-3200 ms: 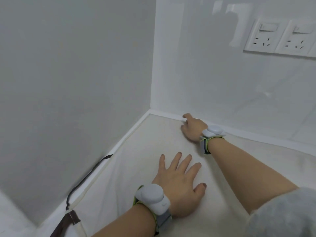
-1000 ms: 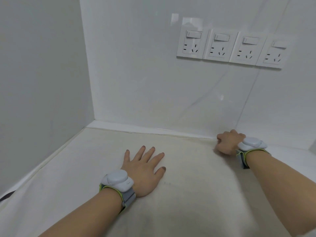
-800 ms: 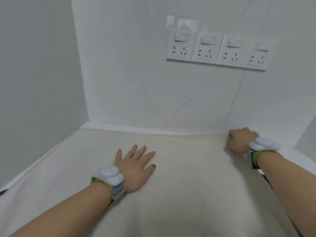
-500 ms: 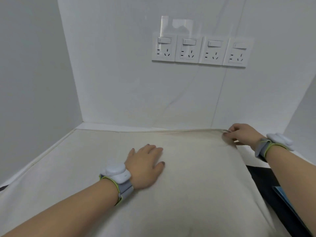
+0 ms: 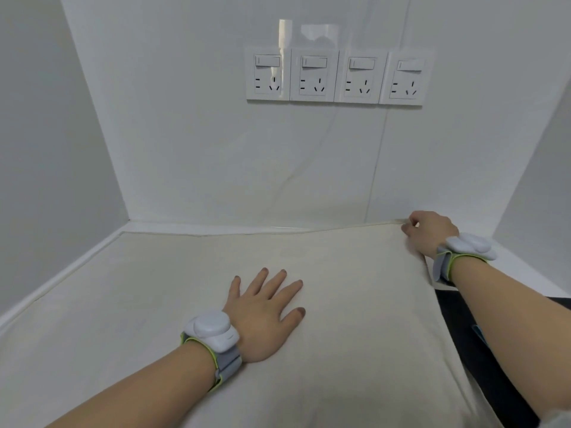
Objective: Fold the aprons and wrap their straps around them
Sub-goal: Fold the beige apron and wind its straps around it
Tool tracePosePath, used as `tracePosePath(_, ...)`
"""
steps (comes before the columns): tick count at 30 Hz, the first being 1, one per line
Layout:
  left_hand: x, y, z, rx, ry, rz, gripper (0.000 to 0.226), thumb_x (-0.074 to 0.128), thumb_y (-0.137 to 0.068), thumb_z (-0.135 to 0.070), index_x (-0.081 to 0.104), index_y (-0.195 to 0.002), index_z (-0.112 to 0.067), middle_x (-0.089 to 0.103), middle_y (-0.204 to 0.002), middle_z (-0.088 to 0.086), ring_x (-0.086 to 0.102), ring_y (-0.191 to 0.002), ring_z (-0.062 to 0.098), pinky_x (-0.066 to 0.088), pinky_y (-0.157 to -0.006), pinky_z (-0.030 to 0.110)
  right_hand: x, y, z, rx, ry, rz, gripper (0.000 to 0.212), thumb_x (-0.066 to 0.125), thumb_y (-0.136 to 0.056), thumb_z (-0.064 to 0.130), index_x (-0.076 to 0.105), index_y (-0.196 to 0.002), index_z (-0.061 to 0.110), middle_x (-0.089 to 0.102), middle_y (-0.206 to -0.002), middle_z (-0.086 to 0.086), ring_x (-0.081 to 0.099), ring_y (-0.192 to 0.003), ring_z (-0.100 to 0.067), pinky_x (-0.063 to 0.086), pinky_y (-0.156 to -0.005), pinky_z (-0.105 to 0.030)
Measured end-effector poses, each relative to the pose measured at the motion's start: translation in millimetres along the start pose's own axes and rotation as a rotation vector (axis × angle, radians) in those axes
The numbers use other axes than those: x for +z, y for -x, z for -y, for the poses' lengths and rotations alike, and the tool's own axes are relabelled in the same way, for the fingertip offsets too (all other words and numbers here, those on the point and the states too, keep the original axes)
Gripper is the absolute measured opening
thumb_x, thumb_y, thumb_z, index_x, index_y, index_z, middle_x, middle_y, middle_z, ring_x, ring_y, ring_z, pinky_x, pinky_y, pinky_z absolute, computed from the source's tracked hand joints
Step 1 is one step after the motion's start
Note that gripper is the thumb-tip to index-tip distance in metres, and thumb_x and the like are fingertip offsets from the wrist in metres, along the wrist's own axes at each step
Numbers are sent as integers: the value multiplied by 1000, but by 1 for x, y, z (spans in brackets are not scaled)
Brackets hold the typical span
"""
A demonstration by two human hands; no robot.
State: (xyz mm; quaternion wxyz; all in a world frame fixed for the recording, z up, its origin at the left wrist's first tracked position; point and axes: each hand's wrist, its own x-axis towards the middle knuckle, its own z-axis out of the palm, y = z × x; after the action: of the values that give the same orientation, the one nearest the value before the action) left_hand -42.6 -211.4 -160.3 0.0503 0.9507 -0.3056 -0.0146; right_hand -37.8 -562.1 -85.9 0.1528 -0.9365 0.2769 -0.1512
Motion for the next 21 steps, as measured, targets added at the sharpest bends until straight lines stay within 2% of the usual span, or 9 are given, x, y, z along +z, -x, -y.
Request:
tracePosePath(4, 3, -4, 1, -5, 0, -16, 57, 12, -95, -66, 0, -149, -52, -7, -161, -20, -13, -149, 10, -7, -118, 53, -6, -3, 16, -9, -83, -97, 12, 53, -93, 22, 62, -91, 16, 67, -94, -10, 58, -79, -32, 44, -71, -33)
tracePosePath(8, 4, -13, 3, -17, -1, -20, 57, 13, -95, -66, 2, -149, -52, -5, -161, -20, -11, -149, 10, -5, -118, 53, -18, 9, 14, 1, -453, -79, 11, 52, -86, 11, 61, -84, 16, 72, -69, -9, 72, -61, -28, 59, -79, -45)
tracePosePath(10, 2, -20, 2, -25, 11, -21, 58, 14, -94, -67, 4, -149, -51, -3, -161, -19, -9, -150, 11, -4, -119, 53, -27, 26, 9, -42, -595, -49, 12, 54, -87, 5, 61, -81, 12, 72, -73, -11, 74, -69, -28, 58, -83, -50)
tracePosePath(12, -1, -26, 3, -38, 28, -38, 60, 16, -94, -66, 11, -150, -47, 6, -162, -15, -1, -150, 14, 1, -119, 52, -40, 49, 7, -134, -536, -71, 10, 59, -87, 9, 62, -79, 15, 72, -81, -8, 71, -81, -27, 55, -88, -48)
tracePosePath(13, -4, -28, 4, -44, 9, -72, 59, 18, -93, -65, 21, -148, -43, 18, -159, -11, 10, -149, 18, 10, -117, 51, -46, 61, 8, -172, -494, -81, 9, 61, -87, 12, 63, -79, 16, 71, -83, -6, 69, -85, -26, 53, -88, -46)
tracePosePath(15, -13, -23, 2, -32, -122, -189, 54, 22, -90, -62, 41, -129, -29, 45, -136, -2, 39, -129, 25, 31, -103, 45, -58, 91, 11, -242, -463, -89, 9, 62, -89, 18, 63, -80, 18, 69, -86, -3, 64, -87, -23, 50, -82, -35)
tracePosePath(16, -18, -18, -1, -13, -171, -241, 48, 26, -90, -59, 45, -119, -24, 51, -122, -1, 46, -115, 25, 37, -94, 41, -64, 106, 13, -278, -460, -99, 9, 62, -90, 19, 62, -81, 18, 69, -86, -1, 63, -88, -21, 47, -78, -29)
tracePosePath(18, -30, 3, -12, 34, -126, -266, 37, 34, -93, -53, 48, -107, -22, 53, -107, -2, 50, -102, 24, 40, -83, 36, -72, 136, 19, -323, -476, -101, 8, 61, -92, 20, 63, -83, 18, 69, -89, 2, 63, -91, -14, 46, -79, -23)
tracePosePath(21, -40, 46, -24, 112, 44, -185, 35, 37, -94, -54, 54, -108, -27, 58, -106, -7, 53, -101, 19, 41, -83, 33, -74, 167, 23, -355, -544, -65, 8, 60, -92, 21, 63, -85, 19, 70, -93, 4, 66, -93, -14, 49, -87, -30)
